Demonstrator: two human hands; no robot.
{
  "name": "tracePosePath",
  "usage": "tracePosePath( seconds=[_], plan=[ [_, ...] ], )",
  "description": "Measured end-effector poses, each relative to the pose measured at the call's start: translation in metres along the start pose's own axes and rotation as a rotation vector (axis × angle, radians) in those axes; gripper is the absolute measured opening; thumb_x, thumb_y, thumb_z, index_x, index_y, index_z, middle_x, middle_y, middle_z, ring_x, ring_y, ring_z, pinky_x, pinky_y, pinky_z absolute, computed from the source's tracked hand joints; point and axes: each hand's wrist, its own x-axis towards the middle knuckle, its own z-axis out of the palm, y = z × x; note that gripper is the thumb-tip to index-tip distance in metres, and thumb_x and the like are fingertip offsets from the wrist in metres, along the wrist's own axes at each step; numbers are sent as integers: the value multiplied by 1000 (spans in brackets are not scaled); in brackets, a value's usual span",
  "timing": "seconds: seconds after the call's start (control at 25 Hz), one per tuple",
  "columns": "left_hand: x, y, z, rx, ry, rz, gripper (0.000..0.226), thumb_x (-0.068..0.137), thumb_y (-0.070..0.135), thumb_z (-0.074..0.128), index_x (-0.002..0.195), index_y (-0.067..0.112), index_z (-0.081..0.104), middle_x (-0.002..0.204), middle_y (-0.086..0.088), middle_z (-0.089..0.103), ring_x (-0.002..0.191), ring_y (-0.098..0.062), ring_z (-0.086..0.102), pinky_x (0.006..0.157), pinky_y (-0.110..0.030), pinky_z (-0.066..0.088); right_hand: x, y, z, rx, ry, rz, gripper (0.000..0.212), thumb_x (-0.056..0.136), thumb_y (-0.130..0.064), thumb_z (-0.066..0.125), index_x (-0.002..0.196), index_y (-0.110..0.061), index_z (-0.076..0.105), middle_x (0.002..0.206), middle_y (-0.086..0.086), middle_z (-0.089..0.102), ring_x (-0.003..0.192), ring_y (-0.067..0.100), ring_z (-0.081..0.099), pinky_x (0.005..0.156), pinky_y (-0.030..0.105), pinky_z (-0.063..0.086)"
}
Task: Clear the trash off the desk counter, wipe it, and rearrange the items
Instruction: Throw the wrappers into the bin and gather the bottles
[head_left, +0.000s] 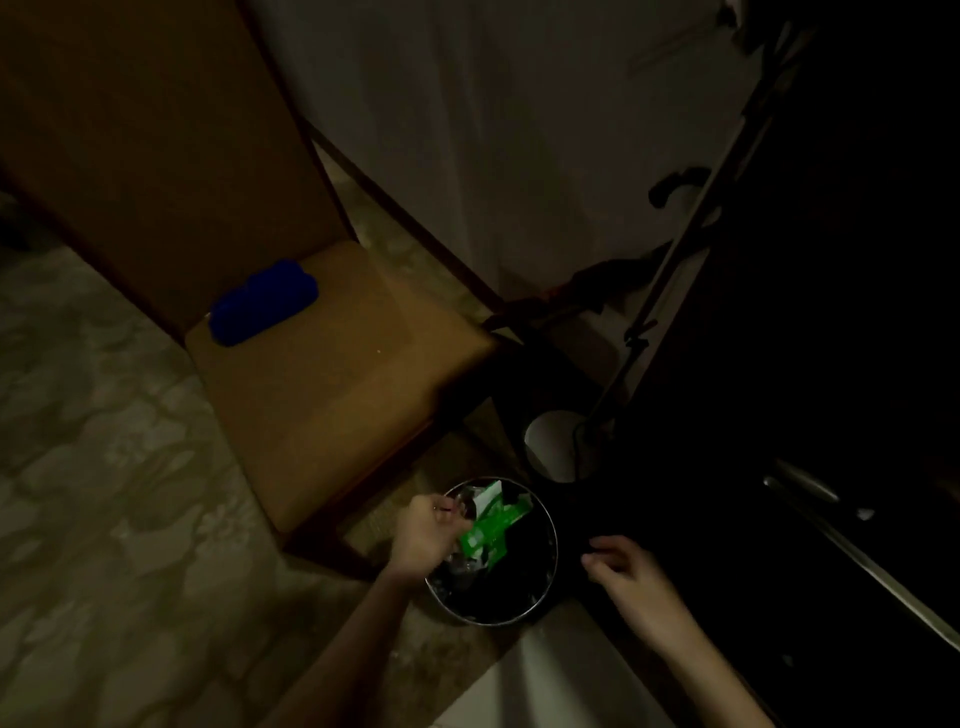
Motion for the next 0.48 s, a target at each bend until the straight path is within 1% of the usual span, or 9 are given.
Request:
tracePosePath(
  seconds=[0.04,0.12,0.16,0.2,0.28,0.36,0.4,0.48],
  plan=[
    [10,-5,9,109,57,29,30,86,17,71,112,5,62,93,-4,67,86,-17,64,67,-23,48,6,15,-1,6,13,17,26,92,-9,59,116,-2,55,91,0,59,84,13,56,69,16,42],
    [26,-14,21,284,143,73,15,91,24,65,95,9,65,88,-5,67,87,-22,66,70,-29,48,14,36,-2,22,49,39,22,91,-4,58,112,0,56,90,6,59,79,14,56,60,8,43],
    [34,-19,24,347,186,78,17,93,26,62,88,10,63,88,-7,68,88,-25,66,70,-31,48,15,42,-3,40,65,47,20,90,-2,58,110,0,57,89,9,59,79,18,56,58,7,43],
    [40,-23,27,392,217,76,20,94,27,59,86,9,62,90,-9,68,89,-28,66,70,-33,49,15,46,-4,56,77,49,18,90,-2,58,109,-1,58,90,11,59,81,21,56,59,8,43],
    [48,-28,28,428,246,75,23,95,31,57,94,9,65,93,-10,68,89,-28,66,67,-33,45,11,48,-6,74,75,47,13,90,-3,59,102,-7,58,90,10,60,85,22,56,62,10,44],
    [44,-24,22,425,248,79,22,94,30,58,104,11,66,97,-6,68,86,-21,63,66,-28,39,5,46,-9,61,58,35,10,90,-4,59,96,-12,57,91,7,60,86,21,57,64,10,43],
    [39,-21,18,420,249,82,22,94,28,59,108,12,65,99,-5,68,84,-18,62,66,-26,39,1,43,-9,47,44,31,9,91,-5,59,96,-13,57,91,7,61,89,21,58,66,10,43],
    [29,-12,11,426,250,102,25,93,26,61,114,13,64,105,-5,68,91,-19,64,69,-25,40,-8,33,-12,33,15,28,8,91,-6,59,97,-12,58,95,8,62,92,23,59,69,11,42]
  ],
)
